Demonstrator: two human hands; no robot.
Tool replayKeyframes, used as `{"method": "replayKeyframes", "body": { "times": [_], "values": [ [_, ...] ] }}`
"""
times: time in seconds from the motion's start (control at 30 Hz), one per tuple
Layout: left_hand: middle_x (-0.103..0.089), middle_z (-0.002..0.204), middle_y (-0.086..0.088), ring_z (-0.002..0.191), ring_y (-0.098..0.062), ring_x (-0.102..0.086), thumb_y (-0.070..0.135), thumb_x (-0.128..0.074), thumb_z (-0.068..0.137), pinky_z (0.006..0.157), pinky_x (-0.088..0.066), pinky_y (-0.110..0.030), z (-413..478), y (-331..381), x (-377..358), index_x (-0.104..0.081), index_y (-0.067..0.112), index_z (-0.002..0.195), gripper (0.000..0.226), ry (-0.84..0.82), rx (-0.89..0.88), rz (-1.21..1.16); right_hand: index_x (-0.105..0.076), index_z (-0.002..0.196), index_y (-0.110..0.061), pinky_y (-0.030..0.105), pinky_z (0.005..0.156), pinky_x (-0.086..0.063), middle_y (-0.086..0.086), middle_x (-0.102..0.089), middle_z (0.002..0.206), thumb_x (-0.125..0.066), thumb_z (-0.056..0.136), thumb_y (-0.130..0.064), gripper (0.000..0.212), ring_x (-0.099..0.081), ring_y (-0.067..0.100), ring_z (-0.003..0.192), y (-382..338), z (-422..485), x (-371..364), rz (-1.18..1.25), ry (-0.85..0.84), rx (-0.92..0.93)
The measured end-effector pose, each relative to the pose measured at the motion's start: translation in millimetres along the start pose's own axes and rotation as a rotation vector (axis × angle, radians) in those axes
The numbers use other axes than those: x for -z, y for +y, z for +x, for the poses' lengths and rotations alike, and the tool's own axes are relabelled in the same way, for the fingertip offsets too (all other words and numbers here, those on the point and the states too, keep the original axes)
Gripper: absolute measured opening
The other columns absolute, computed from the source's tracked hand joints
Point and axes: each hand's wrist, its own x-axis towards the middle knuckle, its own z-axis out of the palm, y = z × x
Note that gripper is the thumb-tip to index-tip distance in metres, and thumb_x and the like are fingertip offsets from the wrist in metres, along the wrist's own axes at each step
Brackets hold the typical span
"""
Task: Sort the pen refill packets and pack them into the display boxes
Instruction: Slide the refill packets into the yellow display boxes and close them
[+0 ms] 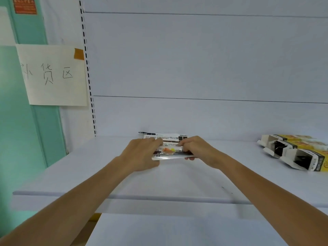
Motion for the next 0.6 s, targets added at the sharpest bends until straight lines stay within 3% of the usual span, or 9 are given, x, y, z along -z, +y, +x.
{"method": "replayKeyframes", "body": {
  "times": [0.13, 0.27, 0.4, 0.5, 0.6],
  "values": [
    [-0.058, 0.108, 0.001, 0.096, -0.023, -0.054, 0.030, -0.052, 0.086, 0.067, -0.032, -0.029, -1.9, 13.6, -5.7, -0.045, 0.018, 0.109, 0.027, 0.006, 0.123, -0.116, -0.063, 0.084, -0.001, 0.027, 0.068, -0.037, 0.002, -0.058, 0.083, -0.051, 0.088, -0.024, 0.026, -0.049, 0.014, 0.076, 17.9, 2.9, -3.4, 0.062, 0.196, -0.027],
    [-0.056, 0.113, -0.001, 0.103, -0.025, -0.056, 0.033, -0.049, 0.089, 0.074, -0.039, -0.031, 2.3, 39.1, -11.8, -0.042, 0.014, 0.118, 0.035, 0.000, 0.095, 0.023, -0.053, 0.070, -0.012, 0.027, 0.061, -0.035, 0.005, -0.048, 0.069, -0.054, 0.081, -0.012, 0.011, -0.041, 0.019, 0.067, 33.9, 7.2, -3.2, 0.117, 0.440, -0.163],
    [-0.056, 0.114, -0.004, 0.105, -0.025, -0.057, 0.039, -0.048, 0.088, 0.078, -0.039, -0.032, 7.5, 59.1, -16.4, -0.041, 0.012, 0.119, 0.041, -0.034, 0.115, 0.100, -0.059, 0.075, -0.007, 0.022, 0.052, -0.035, 0.005, -0.053, 0.072, -0.051, 0.081, -0.008, 0.010, -0.043, 0.016, 0.065, 37.0, 2.5, 6.0, -0.014, 0.475, -0.098],
    [-0.058, 0.100, -0.001, 0.096, -0.024, -0.055, 0.041, -0.054, 0.082, 0.069, -0.034, -0.029, 15.2, 63.7, -12.8, -0.047, 0.019, 0.088, 0.023, -0.148, 0.254, -0.250, -0.063, 0.083, -0.001, 0.027, 0.061, -0.046, 0.007, -0.061, 0.075, -0.050, 0.088, -0.017, 0.021, -0.051, 0.014, 0.064, 39.0, -4.6, 9.1, -0.061, 0.430, 0.070],
    [-0.052, 0.081, 0.005, 0.083, -0.021, -0.050, 0.045, -0.057, 0.078, 0.064, -0.032, -0.030, 23.8, 71.5, -8.4, -0.042, 0.022, 0.074, 0.027, -0.181, 0.274, -0.373, -0.054, 0.065, -0.003, 0.033, 0.057, -0.038, 0.012, -0.058, 0.073, -0.044, 0.091, -0.023, 0.034, -0.050, 0.025, 0.068, 48.5, -5.7, 15.5, -0.413, 0.410, 0.122]
  ]
}}
